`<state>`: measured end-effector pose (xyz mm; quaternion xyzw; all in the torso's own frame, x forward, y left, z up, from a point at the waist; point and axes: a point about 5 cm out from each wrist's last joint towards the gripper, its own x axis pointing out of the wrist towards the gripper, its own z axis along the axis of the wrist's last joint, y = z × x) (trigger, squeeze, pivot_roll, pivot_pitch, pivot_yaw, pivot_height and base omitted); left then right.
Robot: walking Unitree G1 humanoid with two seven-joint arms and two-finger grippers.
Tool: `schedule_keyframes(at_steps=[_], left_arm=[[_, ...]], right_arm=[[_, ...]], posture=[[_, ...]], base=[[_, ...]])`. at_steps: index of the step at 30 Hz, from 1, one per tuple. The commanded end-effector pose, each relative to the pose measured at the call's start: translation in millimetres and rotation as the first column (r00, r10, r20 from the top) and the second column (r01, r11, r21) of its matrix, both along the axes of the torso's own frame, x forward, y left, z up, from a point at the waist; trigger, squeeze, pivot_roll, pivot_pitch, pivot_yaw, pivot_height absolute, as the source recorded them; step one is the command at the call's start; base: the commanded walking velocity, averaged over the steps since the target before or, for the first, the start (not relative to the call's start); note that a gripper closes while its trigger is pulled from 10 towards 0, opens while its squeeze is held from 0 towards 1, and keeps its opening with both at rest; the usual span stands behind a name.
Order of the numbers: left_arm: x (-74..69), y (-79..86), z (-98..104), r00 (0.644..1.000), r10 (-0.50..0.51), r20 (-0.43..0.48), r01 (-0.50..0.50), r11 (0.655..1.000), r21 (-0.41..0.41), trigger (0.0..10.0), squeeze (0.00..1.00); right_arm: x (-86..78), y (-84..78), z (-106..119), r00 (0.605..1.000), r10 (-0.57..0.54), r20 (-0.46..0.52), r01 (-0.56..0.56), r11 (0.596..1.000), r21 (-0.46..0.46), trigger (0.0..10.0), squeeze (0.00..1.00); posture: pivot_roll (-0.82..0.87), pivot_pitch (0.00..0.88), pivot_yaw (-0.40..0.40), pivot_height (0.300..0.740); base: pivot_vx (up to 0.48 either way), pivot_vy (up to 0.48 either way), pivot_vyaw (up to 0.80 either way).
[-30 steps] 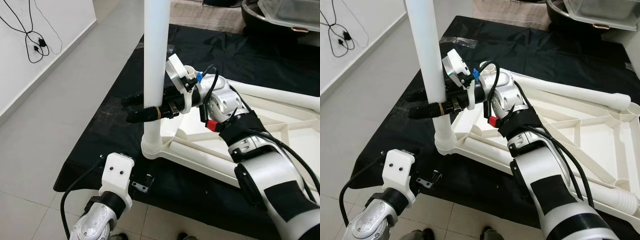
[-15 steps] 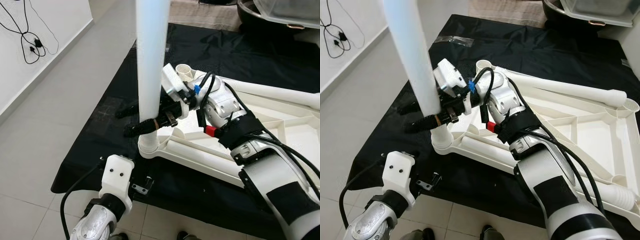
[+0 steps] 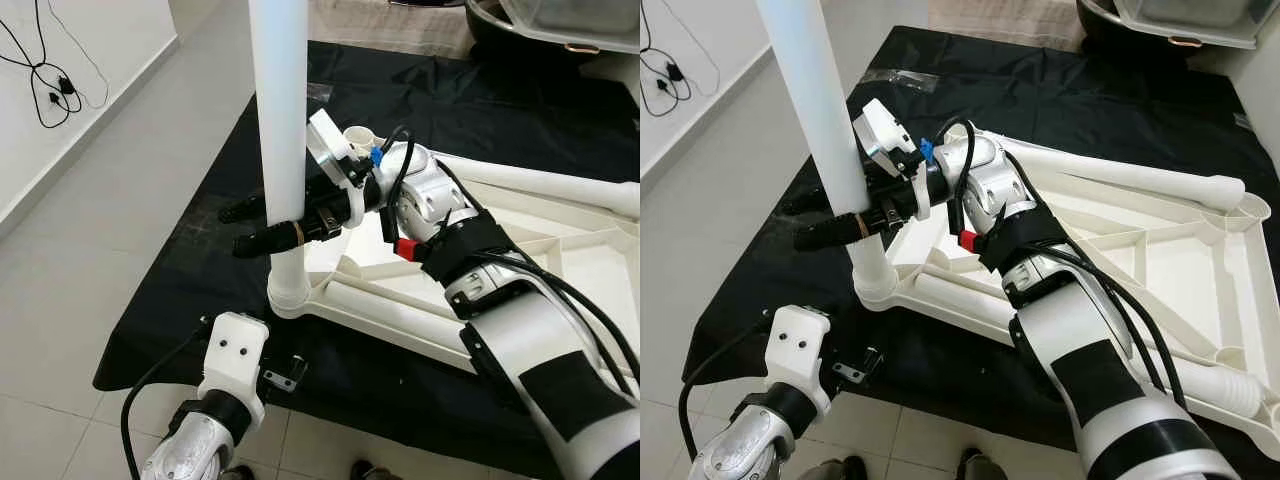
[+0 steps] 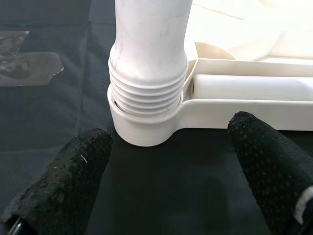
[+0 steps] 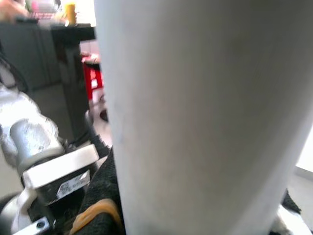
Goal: Building children table
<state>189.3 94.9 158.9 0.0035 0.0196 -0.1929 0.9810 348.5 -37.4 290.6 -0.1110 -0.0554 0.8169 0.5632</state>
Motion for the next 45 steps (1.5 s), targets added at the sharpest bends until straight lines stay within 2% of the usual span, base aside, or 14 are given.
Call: schedule_keyframes(at_steps=[1,7,14,20,23,31,45], left_arm=[[-1.8,0.5,-2.3,1.0,0.007,-0.013,-0.007,1.0,0.006,10.0,0.0],[-2.4,0.2,-2.3,1.0,0.01,-0.012,-0.01,1.0,0.004,10.0,0.0],[-2.8,0.1,-2.2,1.0,0.008,-0.011,-0.008,1.0,0.007,10.0,0.0],[-1.9,0.6,-2.2,1.0,0.006,-0.008,-0.006,1.0,0.012,10.0,0.0],[-1.7,0.7,-2.2,1.0,0.004,-0.007,-0.004,1.0,0.013,10.0,0.0],[-1.4,0.2,-2.2,1.0,-0.001,-0.005,0.001,1.0,0.013,10.0,0.0],[-7.0,0.2,-5.2,1.0,-0.004,-0.022,0.005,1.0,0.024,10.0,0.0]], right_arm=[[1.8,-3.1,-42.9,0.988,-0.042,-0.152,0.024,0.993,-0.12,10.0,0.0],[1.5,-1.4,-43.9,0.978,-0.036,-0.203,0.021,0.997,-0.077,10.0,0.0],[2.0,1.1,-46.0,0.978,-0.04,-0.206,0.025,0.997,-0.076,10.0,0.0],[-1.0,-3.2,-44.4,0.976,-0.021,-0.216,0.008,0.998,-0.057,10.0,0.0],[-3.1,-5.9,-45.3,0.978,-0.011,-0.208,-0.002,0.998,-0.062,10.0,0.0],[-6.5,-8.9,-48.4,0.993,0.002,-0.114,-0.016,0.993,-0.118,10.0,0.0],[-10.5,-6.0,-51.3,0.995,0.028,-0.097,-0.043,0.988,-0.147,10.0,0.0]], posture=[[0.1,0.272,-0.048,0.74],[0.11,0.266,-0.053,0.74],[0.11,0.259,-0.051,0.74],[0.11,0.251,-0.048,0.74],[0.11,0.247,-0.047,0.74],[0.11,0.24,-0.045,0.74],[0.11,0.25,-0.049,0.74]], base=[[0.0,0.0,0.0],[0.0,0.0,0.0],[0.0,0.0,0.0],[0.0,0.0,0.0],[0.0,0.0,0.0],[0.0,0.0,0.0],[0.0,0.0,0.0]])
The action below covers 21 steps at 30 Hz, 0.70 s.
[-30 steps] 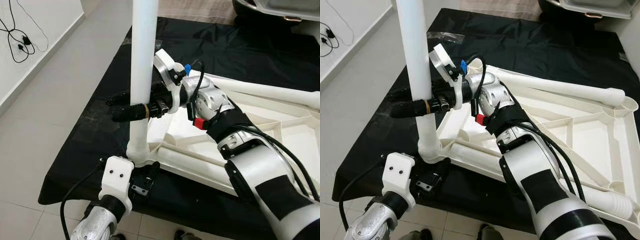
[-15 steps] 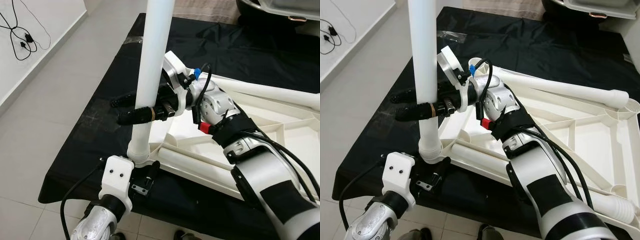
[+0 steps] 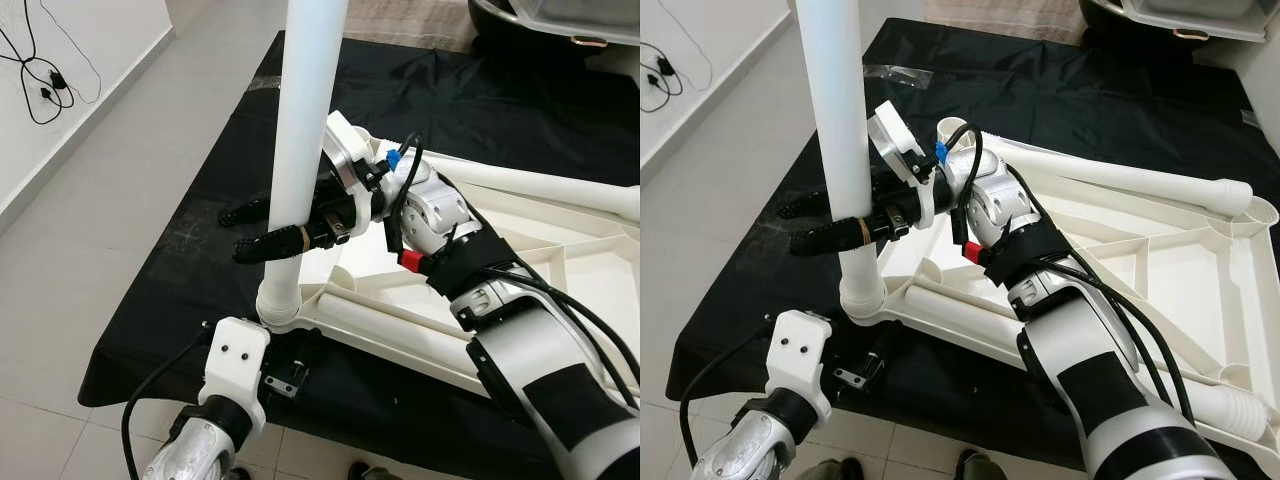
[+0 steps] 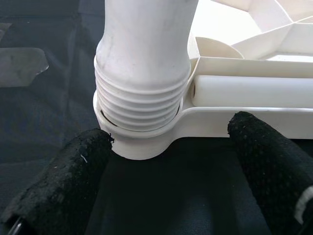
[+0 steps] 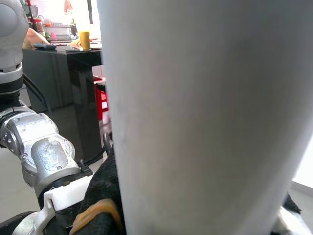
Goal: Building children table
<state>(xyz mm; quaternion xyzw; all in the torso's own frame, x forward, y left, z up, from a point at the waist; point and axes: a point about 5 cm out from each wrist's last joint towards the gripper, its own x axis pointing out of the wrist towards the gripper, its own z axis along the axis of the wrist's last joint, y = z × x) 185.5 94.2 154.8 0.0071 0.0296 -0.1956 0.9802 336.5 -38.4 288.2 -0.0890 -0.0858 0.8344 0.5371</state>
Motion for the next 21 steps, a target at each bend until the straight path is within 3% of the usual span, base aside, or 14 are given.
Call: schedule_keyframes(at_steps=[1,21], left_arm=[[-2.8,0.8,-0.9,1.0,0.002,-0.004,-0.002,1.0,0.013,10.0,0.0],[0.0,0.8,-0.2,1.0,0.002,0.001,-0.002,1.0,0.011,10.0,0.0]], right_arm=[[1.4,-5.0,-49.6,0.996,-0.041,-0.08,0.023,0.974,-0.224,10.0,0.0],[-2.4,-1.4,-57.6,0.999,-0.02,-0.031,0.008,0.94,-0.34,10.0,0.0]], posture=[[0.11,0.249,-0.05,0.74],[0.1,0.26,-0.046,0.74]], base=[[0.0,0.0,0.0],[0.0,0.0,0.0]])
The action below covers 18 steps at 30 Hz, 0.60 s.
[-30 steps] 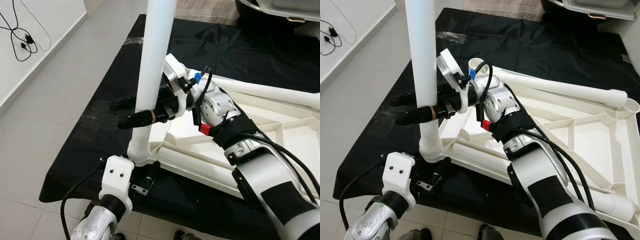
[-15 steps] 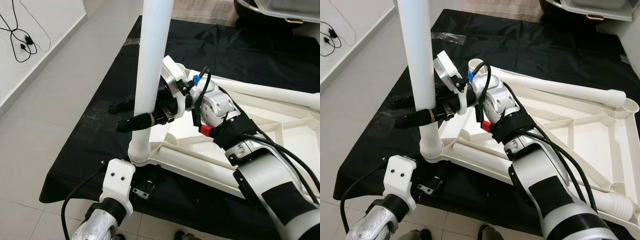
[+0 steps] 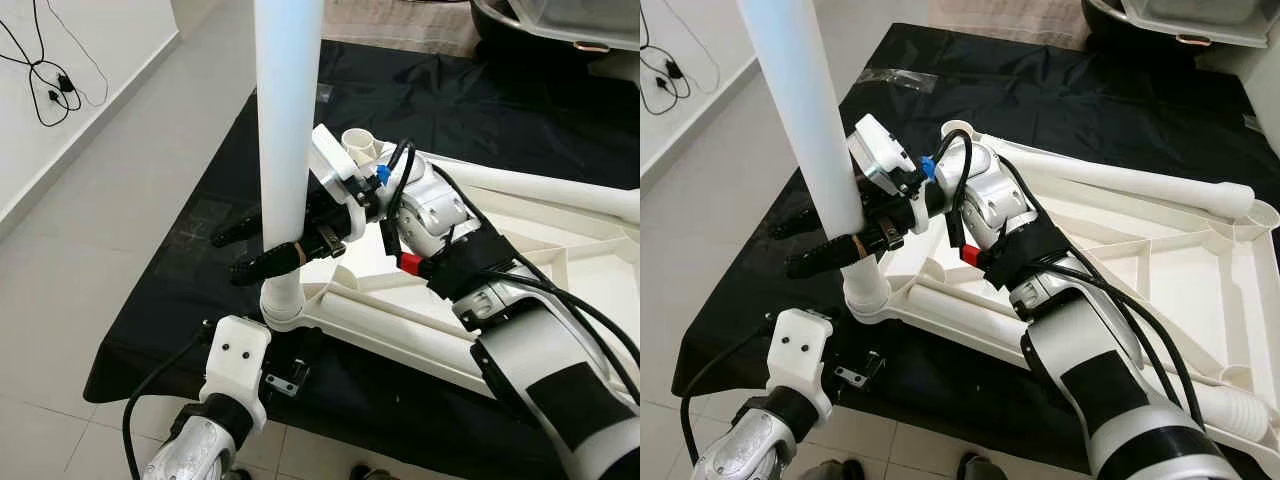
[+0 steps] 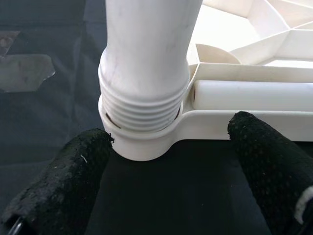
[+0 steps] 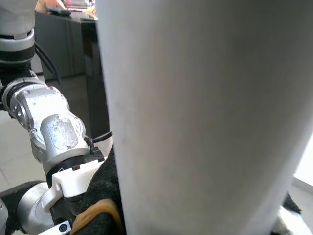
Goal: Building children table
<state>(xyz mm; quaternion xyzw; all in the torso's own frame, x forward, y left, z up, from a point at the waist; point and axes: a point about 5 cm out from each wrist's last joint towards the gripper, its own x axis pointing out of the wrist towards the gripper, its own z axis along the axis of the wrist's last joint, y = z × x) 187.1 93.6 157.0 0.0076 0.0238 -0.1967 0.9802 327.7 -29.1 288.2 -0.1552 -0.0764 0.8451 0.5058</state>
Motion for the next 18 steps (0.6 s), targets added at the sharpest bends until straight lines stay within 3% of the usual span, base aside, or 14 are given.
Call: schedule_keyframes(at_steps=[1,18], left_arm=[[-1.5,1.4,-2.4,1.0,0.005,-0.01,-0.005,1.0,0.012,10.0,0.0],[-1.0,1.2,-2.4,1.0,0.011,-0.009,-0.011,1.0,0.011,10.0,0.0]], right_arm=[[6.4,-9.9,-58.7,0.987,-0.102,-0.121,0.066,0.962,-0.265,10.0,0.0],[11.0,1.7,-61.8,0.965,-0.146,-0.218,0.084,0.959,-0.272,10.0,0.0]], posture=[[0.1,0.261,-0.046,0.74],[0.1,0.264,-0.052,0.74]], base=[[0.0,0.0,0.0],[0.0,0.0,0.0]])
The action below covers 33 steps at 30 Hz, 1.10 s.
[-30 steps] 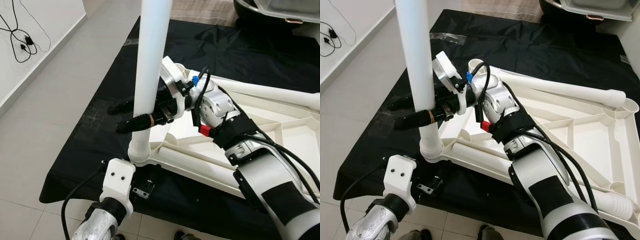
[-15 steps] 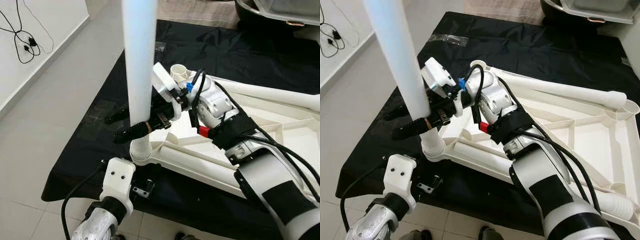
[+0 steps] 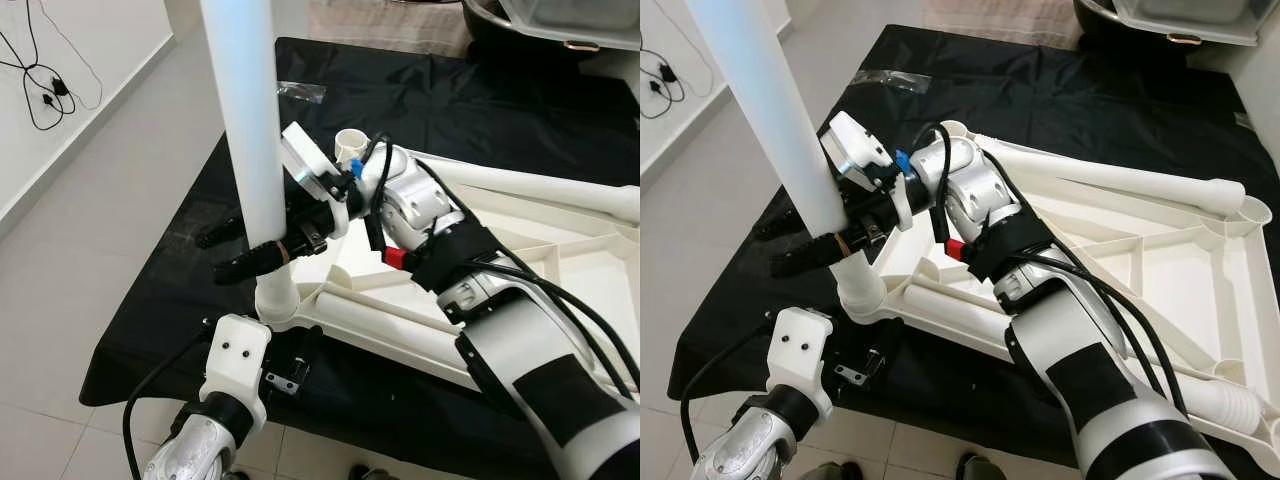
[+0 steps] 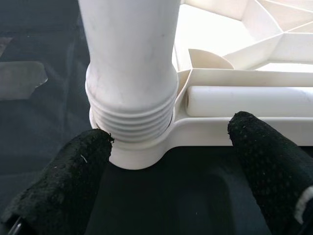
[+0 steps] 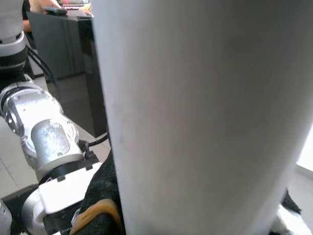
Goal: Building children table
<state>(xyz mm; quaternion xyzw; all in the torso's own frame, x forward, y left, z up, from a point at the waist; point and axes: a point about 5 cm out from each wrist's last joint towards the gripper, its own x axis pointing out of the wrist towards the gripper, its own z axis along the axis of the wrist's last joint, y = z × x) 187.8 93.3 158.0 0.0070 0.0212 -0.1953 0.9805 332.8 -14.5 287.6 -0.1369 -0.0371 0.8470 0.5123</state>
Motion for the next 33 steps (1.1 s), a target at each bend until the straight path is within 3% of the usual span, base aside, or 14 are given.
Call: schedule_keyframes(at_steps=[1,16,33], left_arm=[[-1.9,1.3,-3.4,1.0,0.01,-0.014,-0.01,1.0,0.012,10.0,0.0],[-3.2,0.6,-4.6,1.0,0.006,-0.016,-0.006,1.0,0.01,10.0,0.0],[-2.3,1.1,-4.3,1.0,0.001,-0.01,-0.001,1.0,0.017,10.0,0.0]], right_arm=[[7.7,-12.4,-59.8,0.978,-0.128,-0.166,0.092,0.973,-0.211,10.0,0.0],[9.7,-22.0,-58.8,0.97,-0.143,-0.195,0.112,0.98,-0.162,10.0,0.0],[7.9,-24.6,-64.7,0.973,-0.148,-0.179,0.114,0.976,-0.183,10.0,0.0]], posture=[[0.1,0.261,-0.056,0.74],[0.1,0.249,-0.052,0.74],[0.1,0.234,-0.049,0.74]], base=[[0.0,0.0,0.0],[0.0,0.0,0.0],[0.0,0.0,0.0]])
